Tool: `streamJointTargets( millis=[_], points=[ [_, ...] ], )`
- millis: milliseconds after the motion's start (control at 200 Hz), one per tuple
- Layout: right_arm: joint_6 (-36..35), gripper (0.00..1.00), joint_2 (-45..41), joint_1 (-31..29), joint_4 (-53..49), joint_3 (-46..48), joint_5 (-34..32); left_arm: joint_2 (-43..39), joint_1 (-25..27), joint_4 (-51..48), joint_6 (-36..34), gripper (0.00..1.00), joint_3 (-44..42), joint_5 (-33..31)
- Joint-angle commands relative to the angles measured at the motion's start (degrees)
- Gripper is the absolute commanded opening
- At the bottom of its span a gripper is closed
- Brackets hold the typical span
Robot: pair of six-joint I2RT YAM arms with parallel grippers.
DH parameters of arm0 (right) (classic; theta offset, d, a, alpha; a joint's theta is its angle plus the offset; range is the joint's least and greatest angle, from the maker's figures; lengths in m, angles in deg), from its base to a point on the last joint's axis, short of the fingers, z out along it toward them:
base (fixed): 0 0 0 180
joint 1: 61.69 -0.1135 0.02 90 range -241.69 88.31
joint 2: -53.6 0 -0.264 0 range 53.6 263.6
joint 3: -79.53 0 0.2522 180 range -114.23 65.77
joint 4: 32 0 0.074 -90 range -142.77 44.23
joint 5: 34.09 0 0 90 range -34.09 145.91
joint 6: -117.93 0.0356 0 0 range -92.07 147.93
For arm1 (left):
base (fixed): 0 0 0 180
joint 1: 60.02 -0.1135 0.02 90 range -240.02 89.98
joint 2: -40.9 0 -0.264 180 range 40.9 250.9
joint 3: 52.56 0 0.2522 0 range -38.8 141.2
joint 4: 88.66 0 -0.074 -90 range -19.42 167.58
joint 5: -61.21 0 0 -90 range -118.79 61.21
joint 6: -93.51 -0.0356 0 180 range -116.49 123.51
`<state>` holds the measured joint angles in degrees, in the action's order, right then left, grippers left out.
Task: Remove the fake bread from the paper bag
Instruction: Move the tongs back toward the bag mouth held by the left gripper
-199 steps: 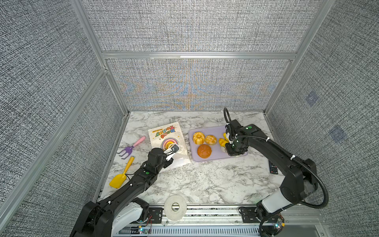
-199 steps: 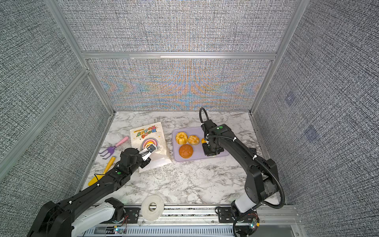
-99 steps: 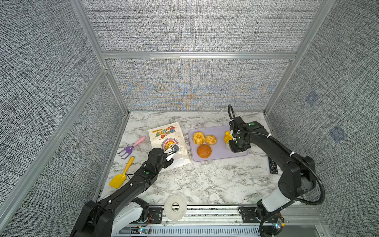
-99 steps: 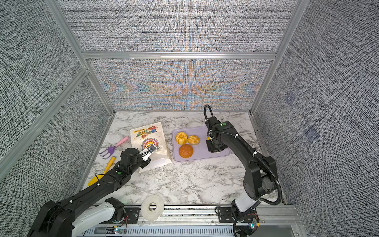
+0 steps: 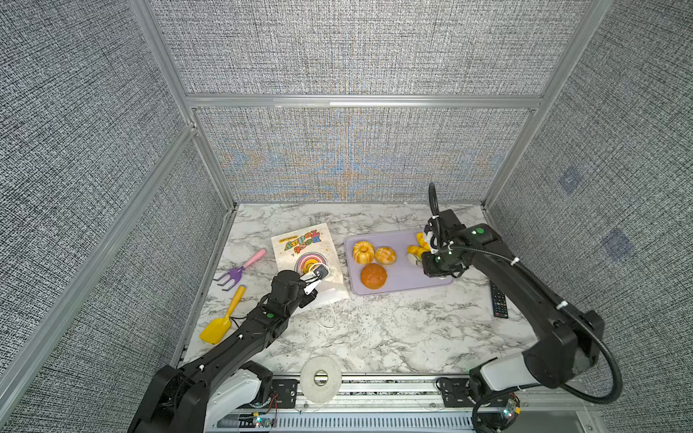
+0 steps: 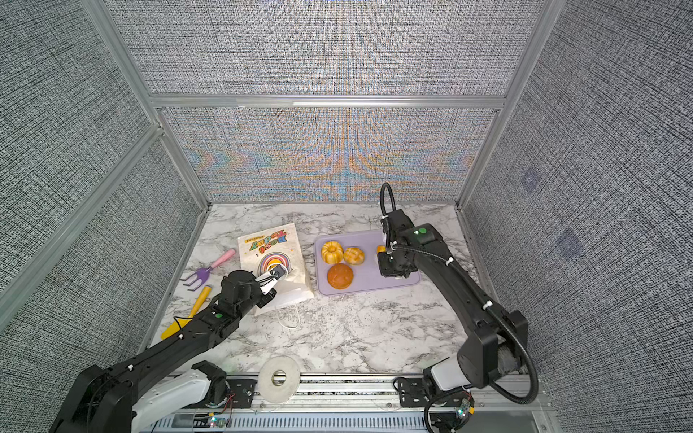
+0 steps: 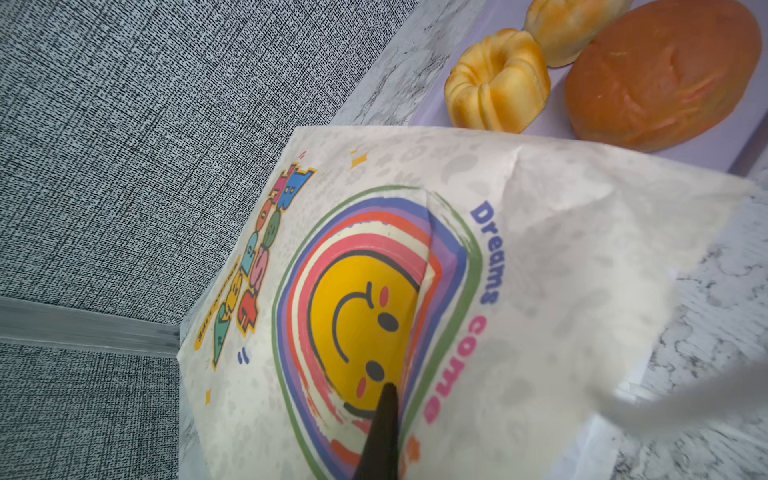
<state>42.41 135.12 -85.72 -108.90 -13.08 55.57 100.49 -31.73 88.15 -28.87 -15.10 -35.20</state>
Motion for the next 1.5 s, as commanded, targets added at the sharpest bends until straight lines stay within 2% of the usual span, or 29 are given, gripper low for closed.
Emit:
streamJointTargets(
  millis=[0, 105, 260, 380, 515, 595, 760, 865, 1050, 1271, 1496],
  points=[
    [7.0, 0.01, -5.4, -2.9, 3.2, 3.9, 8.1, 0.1, -0.1, 0.0, 0.1, 0.0, 0.0, 0.2],
    [13.4, 0.01, -11.2, -8.5, 9.3, 10.3, 14.5, 0.2, -0.1, 0.0, 0.0, 0.0, 0.1, 0.0],
    [21.8, 0.06, -15.4, -19.8, 17.0, 16.5, 15.4, -0.6, 0.0, 0.7, 0.1, 0.0, -0.1, 1.0],
    [26.9, 0.1, -14.9, -27.6, 25.9, 20.1, 17.1, -1.1, 0.0, 1.2, -0.2, 0.0, -0.6, 2.2],
    [32.8, 0.12, -11.9, -31.2, 39.6, 24.6, 19.1, -1.5, -0.1, 1.7, 0.5, 0.0, -0.7, 2.1],
    [34.9, 0.12, -9.2, -32.7, 46.1, 25.0, 18.8, -1.7, -0.1, 1.7, 0.9, 0.0, -0.8, 2.4],
    [37.4, 0.16, -2.9, -36.5, 53.4, 22.4, 11.1, -1.4, -0.1, 1.8, 1.7, 0.0, -0.3, 2.5],
    [38.1, 0.2, 1.4, -37.6, 57.3, 21.0, 7.1, -1.1, -0.1, 1.6, 2.3, 0.0, 0.0, 2.5],
    [36.9, 0.27, 7.4, -37.6, 59.6, 18.8, 4.8, -1.1, -0.1, 1.9, 2.9, 0.0, 0.1, 2.6],
    [29.8, 0.34, 9.1, -37.7, 59.2, 18.4, 0.7, -1.8, -0.1, 2.7, 3.5, 0.0, 0.0, 2.3],
    [20.9, 0.39, 10.9, -39.6, 64.1, 21.0, -5.6, -2.0, -0.1, 2.5, 5.9, 0.0, 0.8, 3.4]
  ],
)
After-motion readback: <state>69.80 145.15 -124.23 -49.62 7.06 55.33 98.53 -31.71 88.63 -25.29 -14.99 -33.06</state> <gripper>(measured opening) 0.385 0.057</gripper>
